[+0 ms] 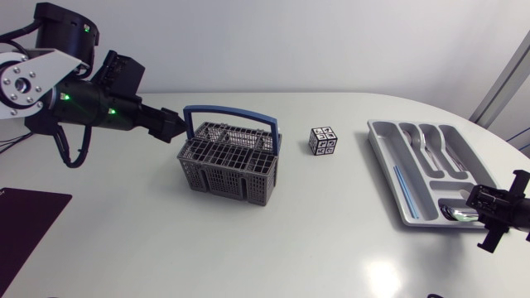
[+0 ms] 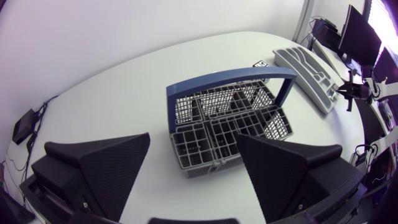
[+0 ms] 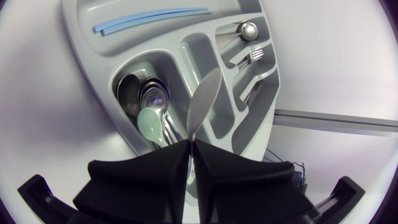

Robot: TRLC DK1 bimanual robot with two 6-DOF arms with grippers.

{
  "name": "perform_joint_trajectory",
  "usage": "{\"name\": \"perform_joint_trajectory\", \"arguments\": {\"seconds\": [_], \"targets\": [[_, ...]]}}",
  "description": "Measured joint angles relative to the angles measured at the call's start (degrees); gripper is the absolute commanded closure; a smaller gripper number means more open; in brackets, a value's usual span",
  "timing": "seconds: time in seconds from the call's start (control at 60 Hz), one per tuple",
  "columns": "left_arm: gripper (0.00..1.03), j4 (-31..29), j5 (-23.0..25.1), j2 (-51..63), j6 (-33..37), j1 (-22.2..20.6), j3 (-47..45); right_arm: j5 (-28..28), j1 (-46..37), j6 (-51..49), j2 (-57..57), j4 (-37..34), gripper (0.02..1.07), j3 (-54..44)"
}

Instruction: Transfer all utensils from the basket to the drawer tray.

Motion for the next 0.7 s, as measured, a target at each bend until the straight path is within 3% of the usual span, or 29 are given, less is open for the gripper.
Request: {"name": "perform_joint_trajectory", "arguments": {"seconds": [0.117,0.233,0.483,0.7], "targets": [[0.06,0.8,0.2,0.6,0.9,2.1,0.0,0.2,-0.6,-0.5,0.0,0.7,0.39,0.0],[0.06,1.4,0.6,2.2,1.3,4.1,0.0,0.2,-1.1,-0.7,-0.6,0.5,0.23,0.0],[0.06,4.0,0.9,6.6,1.7,7.0,0.0,-0.7,-0.4,2.4,-9.0,-12.0,0.17,0.5],[0.06,6.4,1.3,10.9,2.4,8.4,0.0,-0.5,11.0,13.7,-18.9,-20.5,0.17,1.0]]}}
